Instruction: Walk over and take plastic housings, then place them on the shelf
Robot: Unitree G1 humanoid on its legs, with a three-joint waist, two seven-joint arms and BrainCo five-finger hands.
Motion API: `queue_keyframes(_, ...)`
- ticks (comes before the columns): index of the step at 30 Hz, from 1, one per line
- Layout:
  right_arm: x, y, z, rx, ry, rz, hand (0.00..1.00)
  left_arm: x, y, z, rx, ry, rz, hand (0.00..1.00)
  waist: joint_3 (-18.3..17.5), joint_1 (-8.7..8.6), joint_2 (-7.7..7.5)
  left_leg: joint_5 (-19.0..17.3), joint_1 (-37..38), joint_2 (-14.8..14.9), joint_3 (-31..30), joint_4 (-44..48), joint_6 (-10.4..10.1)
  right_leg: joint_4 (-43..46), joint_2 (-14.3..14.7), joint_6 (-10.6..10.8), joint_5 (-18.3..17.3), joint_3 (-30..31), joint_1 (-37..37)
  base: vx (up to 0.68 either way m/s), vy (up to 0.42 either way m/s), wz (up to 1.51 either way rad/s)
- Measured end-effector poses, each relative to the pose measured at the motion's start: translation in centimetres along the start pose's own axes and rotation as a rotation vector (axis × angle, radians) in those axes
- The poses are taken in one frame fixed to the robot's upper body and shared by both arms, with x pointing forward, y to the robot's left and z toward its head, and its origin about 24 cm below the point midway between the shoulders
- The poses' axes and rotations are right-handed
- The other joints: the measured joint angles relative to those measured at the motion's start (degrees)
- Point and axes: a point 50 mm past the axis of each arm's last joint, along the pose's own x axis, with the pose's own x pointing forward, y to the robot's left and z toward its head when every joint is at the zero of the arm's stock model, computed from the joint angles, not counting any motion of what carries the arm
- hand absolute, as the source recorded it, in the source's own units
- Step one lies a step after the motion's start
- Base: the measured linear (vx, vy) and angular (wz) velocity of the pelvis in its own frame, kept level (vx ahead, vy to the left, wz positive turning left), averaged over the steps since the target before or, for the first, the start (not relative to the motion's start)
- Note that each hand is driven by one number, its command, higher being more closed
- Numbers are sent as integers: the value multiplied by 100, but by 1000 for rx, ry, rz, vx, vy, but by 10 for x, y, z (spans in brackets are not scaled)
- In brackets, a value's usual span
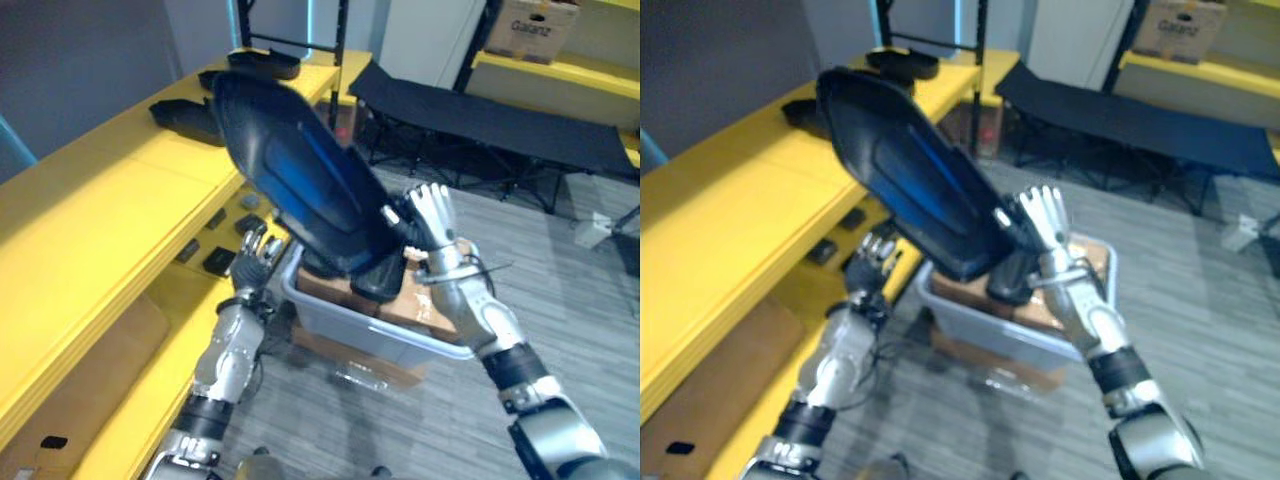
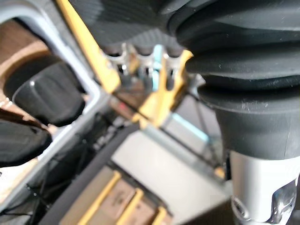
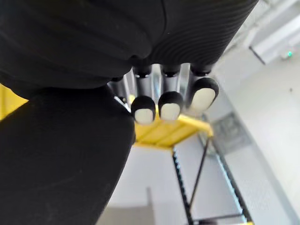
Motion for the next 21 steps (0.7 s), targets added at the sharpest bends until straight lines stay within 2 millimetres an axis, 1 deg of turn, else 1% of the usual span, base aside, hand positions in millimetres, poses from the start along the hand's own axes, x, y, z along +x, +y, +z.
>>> queue_keyframes(7, -4, 7, 6, 29, 1, 14, 100, -5, 2, -8, -8, 24, 9, 0, -6, 0, -8, 5, 22, -11, -6, -8, 0, -2, -1, 1, 3, 1, 13, 15, 12, 0)
queue_keyframes(9, -9, 12, 8, 48, 18, 21, 100, -6, 3, -8, -5, 25, 12, 0, -22, 4, -14, 5, 59, -15, -6, -24, 0, -5, -1, 1, 3, 2, 38, 0, 0, 0)
queue_keyframes(12, -17, 21, 13, 84, 39, 31, 100, -9, 7, -12, -8, 37, 26, 0, -148, 13, -28, 4, 59, -26, -10, -38, 1, -20, -6, 2, 3, 2, 39, 0, 0, 0)
queue_keyframes(16, -19, 25, 17, 110, 56, 37, 100, -10, 8, -13, -15, 40, 29, 0, -176, 18, -26, 4, 61, -23, -18, -26, 2, -21, -5, 2, 3, 3, 50, -19, 7, 0)
queue_keyframes(21, -24, 37, 22, 101, 91, 81, 100, -10, 6, -12, -21, 37, 23, 0, -177, 16, -24, 15, 64, -21, -28, -27, 6, -21, -5, -1, 1, 4, 56, -23, 8, 0)
